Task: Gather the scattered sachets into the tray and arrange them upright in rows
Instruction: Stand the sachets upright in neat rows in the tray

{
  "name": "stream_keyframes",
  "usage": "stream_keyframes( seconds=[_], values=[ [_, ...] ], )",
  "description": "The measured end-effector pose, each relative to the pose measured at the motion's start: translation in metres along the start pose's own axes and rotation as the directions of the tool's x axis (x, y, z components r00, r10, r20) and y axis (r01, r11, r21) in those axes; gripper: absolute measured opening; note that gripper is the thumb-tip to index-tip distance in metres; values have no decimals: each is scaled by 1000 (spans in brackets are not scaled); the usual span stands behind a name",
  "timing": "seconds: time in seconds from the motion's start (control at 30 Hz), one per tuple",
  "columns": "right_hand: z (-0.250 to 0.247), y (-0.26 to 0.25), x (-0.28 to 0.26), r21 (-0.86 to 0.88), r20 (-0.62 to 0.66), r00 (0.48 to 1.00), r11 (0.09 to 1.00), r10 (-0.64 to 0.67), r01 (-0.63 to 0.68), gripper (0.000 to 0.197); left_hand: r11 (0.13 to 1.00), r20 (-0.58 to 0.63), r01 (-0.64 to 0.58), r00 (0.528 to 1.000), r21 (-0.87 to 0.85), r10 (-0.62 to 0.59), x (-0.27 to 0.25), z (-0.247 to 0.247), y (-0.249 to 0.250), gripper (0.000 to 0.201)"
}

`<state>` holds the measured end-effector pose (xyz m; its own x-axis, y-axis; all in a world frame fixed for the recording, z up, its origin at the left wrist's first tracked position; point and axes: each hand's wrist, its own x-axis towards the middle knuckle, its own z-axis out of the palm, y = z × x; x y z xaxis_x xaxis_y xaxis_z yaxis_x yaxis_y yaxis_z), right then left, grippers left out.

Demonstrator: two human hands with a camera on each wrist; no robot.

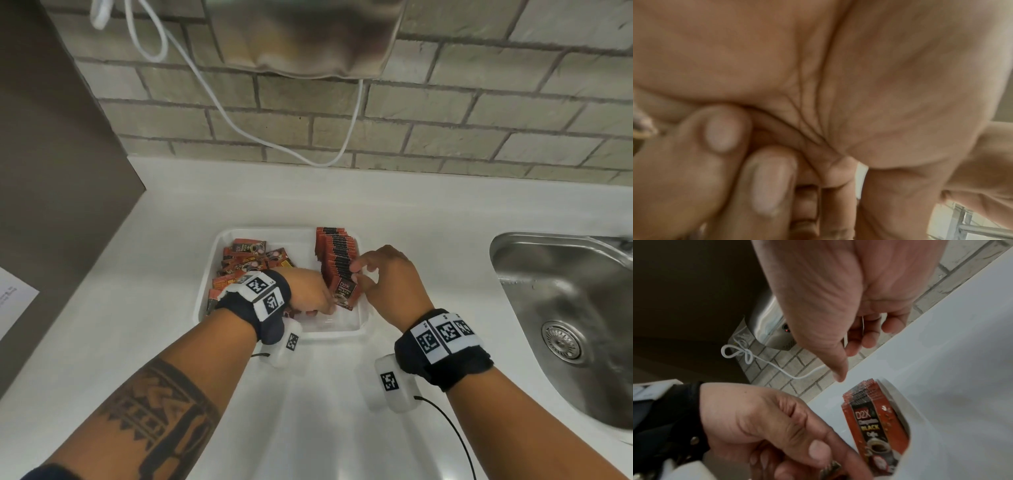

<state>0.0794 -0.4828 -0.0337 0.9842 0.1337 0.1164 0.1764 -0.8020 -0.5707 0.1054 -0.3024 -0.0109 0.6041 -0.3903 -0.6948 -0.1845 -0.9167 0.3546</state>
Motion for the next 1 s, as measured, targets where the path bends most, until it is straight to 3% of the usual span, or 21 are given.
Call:
stream_keyframes(
  seconds=[0.1,0.17,0.23,0.33,0.47,0.6,0.77,1.0],
  values=[
    [-6,-15,-13,50,37,999,998,23,-25,20,982,-147,84,987,169,-60,-7,-13,-19,38],
    [-4,-29,-23,51,176,983,997,49,-59,21,966,-223,150,969,209,-102,-10,-22,-27,36],
    [5,-45,-31,-30,354,932,996,84,-78,23,950,-270,197,954,243,-129,-12,-30,-31,35],
    [23,-66,-32,-165,510,849,985,135,-58,47,935,-288,209,950,286,-124,-8,-32,-30,42],
    [41,-87,-25,-191,542,819,977,187,-97,48,898,-223,209,966,389,-128,6,-27,-33,67],
    [58,-94,-15,-197,556,788,963,266,-185,46,882,-176,213,973,420,-151,19,-26,-35,71],
    [80,-90,-11,-206,536,788,952,302,-226,60,877,-195,231,967,421,-161,28,-26,-40,73],
    [92,-84,-9,-75,545,811,976,213,-206,62,807,-180,197,977,557,-115,26,-33,-36,44]
  ],
)
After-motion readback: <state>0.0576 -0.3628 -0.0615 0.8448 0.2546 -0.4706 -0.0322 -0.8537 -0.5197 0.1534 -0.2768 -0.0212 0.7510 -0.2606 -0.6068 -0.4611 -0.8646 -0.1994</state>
